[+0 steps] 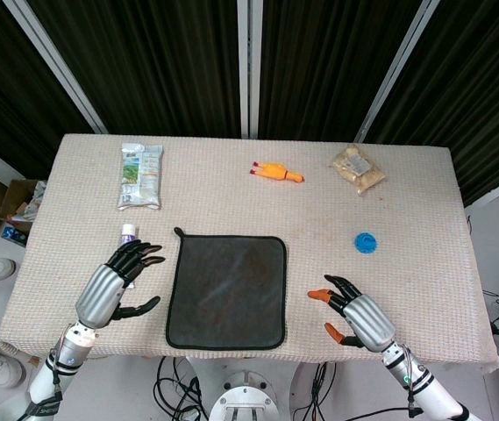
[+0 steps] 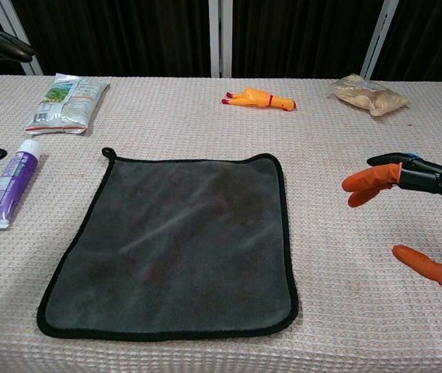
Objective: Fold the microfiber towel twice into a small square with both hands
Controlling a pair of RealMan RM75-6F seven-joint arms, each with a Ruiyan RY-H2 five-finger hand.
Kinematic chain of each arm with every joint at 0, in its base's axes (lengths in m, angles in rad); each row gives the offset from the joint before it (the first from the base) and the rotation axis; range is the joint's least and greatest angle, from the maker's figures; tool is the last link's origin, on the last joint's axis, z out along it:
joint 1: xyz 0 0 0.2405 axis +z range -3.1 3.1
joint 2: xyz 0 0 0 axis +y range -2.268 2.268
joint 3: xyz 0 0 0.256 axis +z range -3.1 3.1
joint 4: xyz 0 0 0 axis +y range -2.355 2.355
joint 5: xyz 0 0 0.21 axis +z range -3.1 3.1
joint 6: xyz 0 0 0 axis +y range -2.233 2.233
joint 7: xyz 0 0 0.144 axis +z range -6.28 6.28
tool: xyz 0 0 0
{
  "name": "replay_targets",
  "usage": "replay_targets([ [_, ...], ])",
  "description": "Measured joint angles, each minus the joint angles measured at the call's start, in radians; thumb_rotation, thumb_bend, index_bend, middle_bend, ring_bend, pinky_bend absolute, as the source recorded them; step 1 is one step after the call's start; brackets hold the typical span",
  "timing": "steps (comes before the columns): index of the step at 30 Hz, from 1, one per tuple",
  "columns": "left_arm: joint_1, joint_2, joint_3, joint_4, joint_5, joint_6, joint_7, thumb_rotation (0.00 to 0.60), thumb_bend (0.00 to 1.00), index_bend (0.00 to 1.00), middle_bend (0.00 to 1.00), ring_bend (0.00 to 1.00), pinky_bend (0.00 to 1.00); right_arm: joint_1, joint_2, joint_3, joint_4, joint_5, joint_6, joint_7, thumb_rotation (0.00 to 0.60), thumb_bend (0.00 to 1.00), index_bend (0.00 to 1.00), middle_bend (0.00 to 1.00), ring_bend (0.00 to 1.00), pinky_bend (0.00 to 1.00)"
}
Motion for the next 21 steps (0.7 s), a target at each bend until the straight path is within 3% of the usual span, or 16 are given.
replay_targets([
  [13, 0.01, 0.018, 0.02, -0.007, 0.0, 0.005, 0.01, 0.6, 0.21, 0.24, 0.17, 0.15, 0.13, -0.009, 0.018, -0.018, -0.001, -0.009, 0.043, 0.003, 0.6, 0.37, 0.22, 0.25, 0.03, 0.11],
  [21, 0.024, 0.011, 0.059, 0.07, -0.046, -0.057, 0.007, 0.6, 0.21, 0.29, 0.18, 0.17, 0.14, -0.023, 0.061, -0.013, -0.009, -0.029, 0.13, 0.017, 0.6, 0.37, 0.26, 0.25, 0.03, 0.13],
])
